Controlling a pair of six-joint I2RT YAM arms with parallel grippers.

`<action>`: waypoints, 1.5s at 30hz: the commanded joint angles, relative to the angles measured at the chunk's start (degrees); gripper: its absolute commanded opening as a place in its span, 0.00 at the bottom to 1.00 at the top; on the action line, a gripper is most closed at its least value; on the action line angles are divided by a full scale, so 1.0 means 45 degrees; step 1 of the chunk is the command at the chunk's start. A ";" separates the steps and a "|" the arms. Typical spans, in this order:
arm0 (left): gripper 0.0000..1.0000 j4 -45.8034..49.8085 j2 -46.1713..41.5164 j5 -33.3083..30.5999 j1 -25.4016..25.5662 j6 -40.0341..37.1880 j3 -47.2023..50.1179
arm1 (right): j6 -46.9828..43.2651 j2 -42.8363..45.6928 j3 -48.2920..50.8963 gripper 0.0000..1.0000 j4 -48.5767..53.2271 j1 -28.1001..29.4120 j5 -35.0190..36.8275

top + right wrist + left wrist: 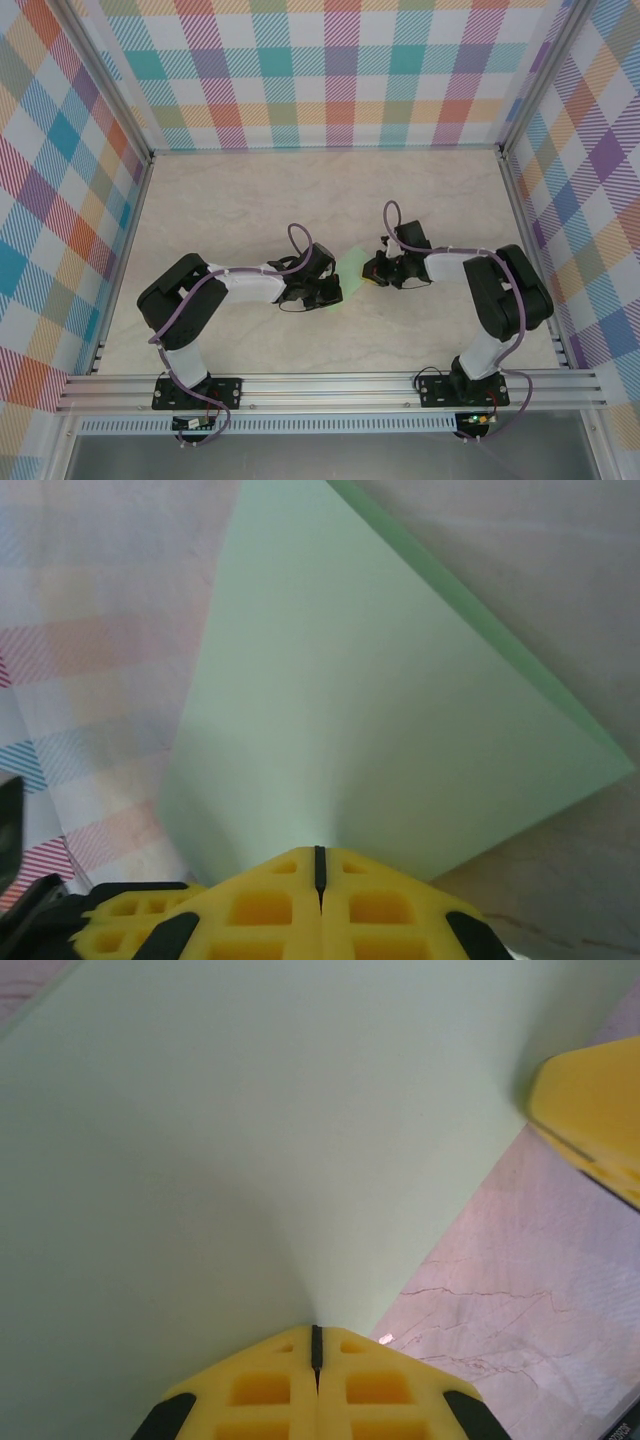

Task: Fold a paper plane with a square sheet of paper (pick it up from the middle)
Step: First fold in half a square sheet of paper at the center of the table.

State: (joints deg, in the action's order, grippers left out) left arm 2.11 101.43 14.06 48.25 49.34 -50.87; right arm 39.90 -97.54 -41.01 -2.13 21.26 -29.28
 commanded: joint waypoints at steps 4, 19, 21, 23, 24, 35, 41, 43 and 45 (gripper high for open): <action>0.00 0.1524 0.0144 0.0534 0.0096 -0.0873 -0.0055 | 0.0025 -0.0636 -0.0252 0.00 0.0297 0.0032 0.0225; 0.00 0.0171 0.1668 0.1523 -0.0295 -0.2424 -0.2507 | -0.0292 -0.0601 -0.0300 0.00 0.1619 0.0023 0.1174; 0.00 0.0158 0.1893 0.1553 -0.0307 -0.2500 -0.2618 | -0.0293 -0.0624 -0.0280 0.00 0.1626 0.0033 0.1184; 0.00 0.0192 0.2029 0.1401 -0.0318 -0.2578 -0.2640 | -0.0294 -0.0627 -0.0262 0.00 0.1661 0.0023 0.1194; 0.00 0.0231 0.2064 0.1307 -0.0313 -0.2618 -0.2606 | -0.0292 -0.0632 -0.0261 0.00 0.1686 0.0023 0.1222; 0.00 -0.0689 0.1435 0.1032 -0.0351 -0.2545 0.0023 | -0.0294 -0.1101 -0.0684 0.00 0.2707 0.0023 0.1908; 0.00 -0.2119 0.0904 0.1664 -0.0394 -0.2119 0.1808 | -0.0293 -0.1479 -0.1041 0.00 0.3481 0.0032 0.2354; 0.00 -0.2197 0.0730 0.1738 -0.0403 -0.2136 0.2195 | -0.0303 -0.1576 -0.1173 0.00 0.3690 0.0022 0.2443; 0.00 -0.2134 0.0592 0.1704 -0.0392 -0.2193 0.2514 | -0.0316 -0.1660 -0.1256 0.00 0.3808 0.0023 0.2519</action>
State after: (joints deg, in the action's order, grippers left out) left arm -17.52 103.66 20.56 46.94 39.40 -44.29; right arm 39.55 -100.99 -47.57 8.71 21.50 -27.70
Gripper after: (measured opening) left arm 0.045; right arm 0.041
